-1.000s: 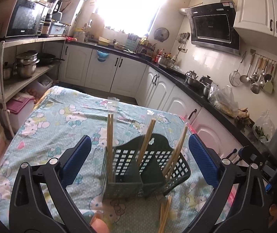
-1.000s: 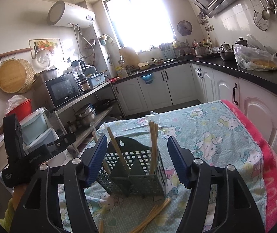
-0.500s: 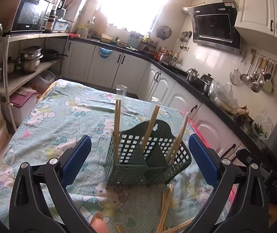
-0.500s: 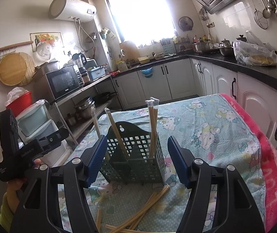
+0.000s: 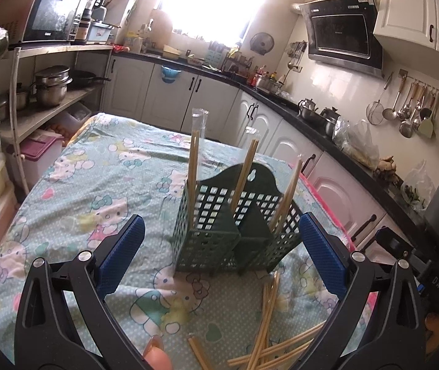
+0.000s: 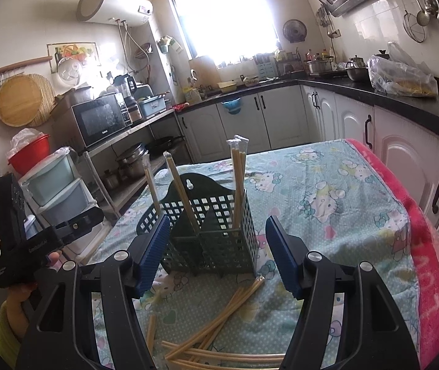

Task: Organize utensils
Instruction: 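Move the left tool back over the chopstick pile beside the caddy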

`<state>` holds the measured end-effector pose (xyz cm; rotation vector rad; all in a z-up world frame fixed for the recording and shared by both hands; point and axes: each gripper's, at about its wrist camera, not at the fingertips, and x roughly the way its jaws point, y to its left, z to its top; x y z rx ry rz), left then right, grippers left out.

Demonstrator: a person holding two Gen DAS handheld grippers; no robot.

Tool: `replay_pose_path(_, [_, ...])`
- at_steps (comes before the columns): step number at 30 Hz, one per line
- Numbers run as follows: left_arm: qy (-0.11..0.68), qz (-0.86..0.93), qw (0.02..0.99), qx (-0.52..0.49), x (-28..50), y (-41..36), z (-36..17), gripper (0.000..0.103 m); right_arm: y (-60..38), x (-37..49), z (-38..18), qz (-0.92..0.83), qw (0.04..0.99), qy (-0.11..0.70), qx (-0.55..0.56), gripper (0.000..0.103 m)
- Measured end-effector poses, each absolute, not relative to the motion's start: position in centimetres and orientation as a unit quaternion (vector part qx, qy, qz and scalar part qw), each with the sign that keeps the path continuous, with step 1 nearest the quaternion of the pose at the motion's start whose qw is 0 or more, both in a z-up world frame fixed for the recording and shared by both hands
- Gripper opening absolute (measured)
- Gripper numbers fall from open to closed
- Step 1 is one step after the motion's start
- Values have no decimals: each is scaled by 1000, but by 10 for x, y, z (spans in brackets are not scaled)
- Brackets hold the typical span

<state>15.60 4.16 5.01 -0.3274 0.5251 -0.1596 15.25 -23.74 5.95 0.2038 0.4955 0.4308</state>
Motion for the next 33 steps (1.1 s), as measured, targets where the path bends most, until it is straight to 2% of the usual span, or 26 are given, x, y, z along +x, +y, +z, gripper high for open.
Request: replay_pose_path(33, [347,-55,924,-154,132,42,-26,92,-223,160,7,219,921,312,81,62])
